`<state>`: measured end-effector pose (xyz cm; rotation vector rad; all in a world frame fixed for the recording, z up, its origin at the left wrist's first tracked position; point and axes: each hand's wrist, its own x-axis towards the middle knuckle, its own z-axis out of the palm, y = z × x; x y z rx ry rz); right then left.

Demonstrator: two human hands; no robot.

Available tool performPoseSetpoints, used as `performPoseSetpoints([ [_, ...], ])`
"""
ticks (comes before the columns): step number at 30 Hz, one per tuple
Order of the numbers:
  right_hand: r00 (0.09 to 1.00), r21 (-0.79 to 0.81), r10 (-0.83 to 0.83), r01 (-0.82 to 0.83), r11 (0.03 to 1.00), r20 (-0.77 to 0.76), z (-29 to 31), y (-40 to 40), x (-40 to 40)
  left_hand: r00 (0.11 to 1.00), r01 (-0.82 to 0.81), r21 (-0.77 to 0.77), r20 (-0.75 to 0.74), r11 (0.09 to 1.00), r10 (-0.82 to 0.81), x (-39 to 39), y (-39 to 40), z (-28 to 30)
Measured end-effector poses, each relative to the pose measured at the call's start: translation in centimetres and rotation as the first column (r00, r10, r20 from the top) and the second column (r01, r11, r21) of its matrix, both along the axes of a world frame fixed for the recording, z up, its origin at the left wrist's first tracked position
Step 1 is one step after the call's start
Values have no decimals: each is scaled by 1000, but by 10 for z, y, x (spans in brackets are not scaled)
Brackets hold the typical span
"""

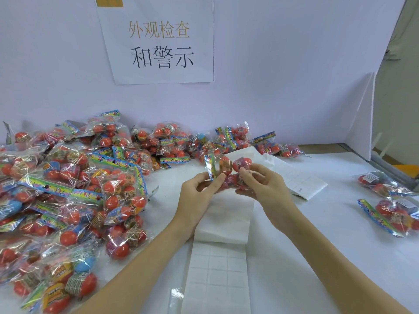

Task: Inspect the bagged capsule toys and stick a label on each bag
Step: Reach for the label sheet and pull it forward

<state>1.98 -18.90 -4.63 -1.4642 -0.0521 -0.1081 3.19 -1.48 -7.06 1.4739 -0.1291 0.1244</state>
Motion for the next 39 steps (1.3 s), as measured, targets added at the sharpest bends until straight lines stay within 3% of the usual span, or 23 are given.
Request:
performPoseSetpoints([
  [5, 999, 63, 37, -36, 997, -21, 0, 0, 0, 999, -34, -90, 19, 995, 36, 8, 2, -2],
  [9, 999, 75, -28, 31, 997, -42, 1, 1, 1, 999, -11, -32, 43, 999, 12, 9, 3, -2],
  [12, 995, 5, -103, 103, 995, -14, 3, -6, 1, 996, 16, 42, 89, 999, -19, 5, 4, 0],
  [16, 996, -154, 15, -1, 988, 93, 5, -5, -2, 986, 125, 37, 110, 991, -128, 2, 7, 6],
  [19, 994, -252, 59, -35, 967, 87, 5, 0, -5, 989, 86, 24, 122, 996, -88, 0, 5, 6],
  [22, 993, -268, 82, -57, 962, 81, 7, 0, -8, 994, 70, -62, 83, 996, -65, 1, 7, 7],
  [28, 993, -209, 120, -114, 971, 18, 9, 3, -10, 983, 166, -326, -15, 931, -181, 2, 7, 13],
  [33, 989, -133, 142, -146, 980, -36, 8, 4, -10, 1000, 17, -229, -22, 973, -23, 2, -1, 2],
  [36, 987, -191, 152, -160, 968, -58, 4, 5, -7, 997, -80, -239, -22, 968, 77, 4, 1, 1],
  [39, 994, -224, 109, -113, 968, -30, 4, 3, -6, 998, -65, -225, -23, 972, 61, 4, 4, 8],
])
